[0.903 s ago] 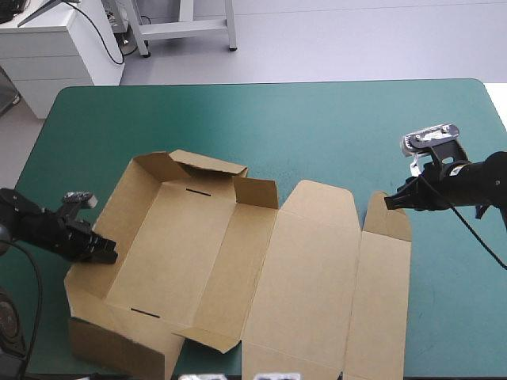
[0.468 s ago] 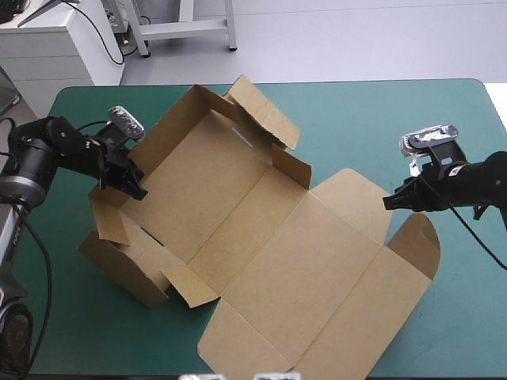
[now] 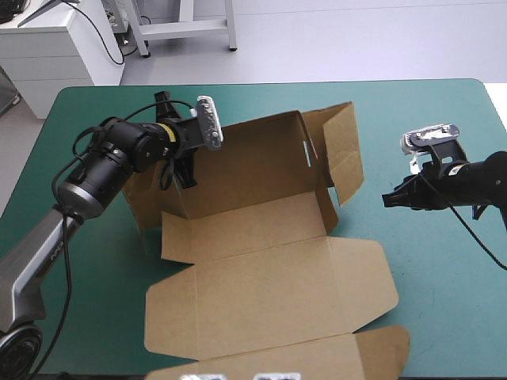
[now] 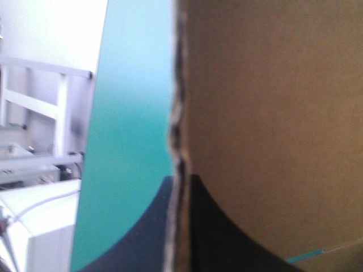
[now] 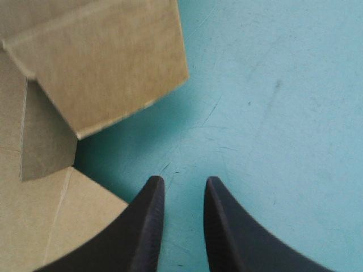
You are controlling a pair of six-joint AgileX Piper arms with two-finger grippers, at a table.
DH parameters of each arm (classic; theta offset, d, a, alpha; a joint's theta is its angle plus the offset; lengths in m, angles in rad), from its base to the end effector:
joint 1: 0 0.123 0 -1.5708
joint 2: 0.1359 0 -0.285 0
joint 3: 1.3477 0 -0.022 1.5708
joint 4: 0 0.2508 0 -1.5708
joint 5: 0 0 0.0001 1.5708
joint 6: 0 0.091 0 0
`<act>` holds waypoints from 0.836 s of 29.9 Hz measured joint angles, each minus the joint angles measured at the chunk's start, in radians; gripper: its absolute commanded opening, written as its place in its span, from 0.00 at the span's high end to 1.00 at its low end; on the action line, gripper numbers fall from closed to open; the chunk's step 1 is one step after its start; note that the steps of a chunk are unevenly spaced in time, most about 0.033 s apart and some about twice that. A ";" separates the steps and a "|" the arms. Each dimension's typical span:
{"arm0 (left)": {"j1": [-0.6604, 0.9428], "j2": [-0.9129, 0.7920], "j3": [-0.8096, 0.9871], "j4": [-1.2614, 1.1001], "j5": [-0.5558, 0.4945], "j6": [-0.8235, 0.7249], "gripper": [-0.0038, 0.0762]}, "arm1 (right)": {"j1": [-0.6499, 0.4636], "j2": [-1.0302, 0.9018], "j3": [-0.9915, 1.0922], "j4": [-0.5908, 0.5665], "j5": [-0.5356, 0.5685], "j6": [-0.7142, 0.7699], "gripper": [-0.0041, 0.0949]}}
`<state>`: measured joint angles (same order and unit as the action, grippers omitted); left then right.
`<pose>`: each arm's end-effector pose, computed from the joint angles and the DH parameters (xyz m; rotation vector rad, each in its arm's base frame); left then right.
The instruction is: Fold the box
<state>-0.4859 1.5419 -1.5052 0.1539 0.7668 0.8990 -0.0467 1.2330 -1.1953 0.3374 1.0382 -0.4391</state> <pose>0.3125 -0.1541 0.3819 1.5279 1.7295 0.3932 0.2429 0.0146 0.3649 -0.3815 2.4625 0.2378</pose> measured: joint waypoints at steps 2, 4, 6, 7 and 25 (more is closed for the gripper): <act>-0.052 0.000 0.000 0.078 -0.048 -0.021 0.96 | 0.000 0.000 0.000 0.000 -0.003 0.004 0.73; -0.101 0.000 0.000 0.152 -0.083 -0.064 0.96 | 0.000 0.000 0.000 0.000 -0.006 0.007 0.73; -0.149 0.000 0.000 0.233 -0.112 -0.120 0.96 | 0.000 0.000 0.000 0.000 -0.006 0.012 0.73; -0.171 0.000 0.000 0.262 -0.118 -0.142 0.96 | 0.000 0.000 0.000 0.000 -0.006 0.013 0.73; -0.299 0.062 0.011 0.830 -0.150 -0.759 0.96 | 0.000 0.000 0.000 0.000 -0.013 0.054 0.98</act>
<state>-0.7851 1.6043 -1.4943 0.9841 0.6169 0.1398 -0.0467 1.2330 -1.1953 0.3374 1.0255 -0.3847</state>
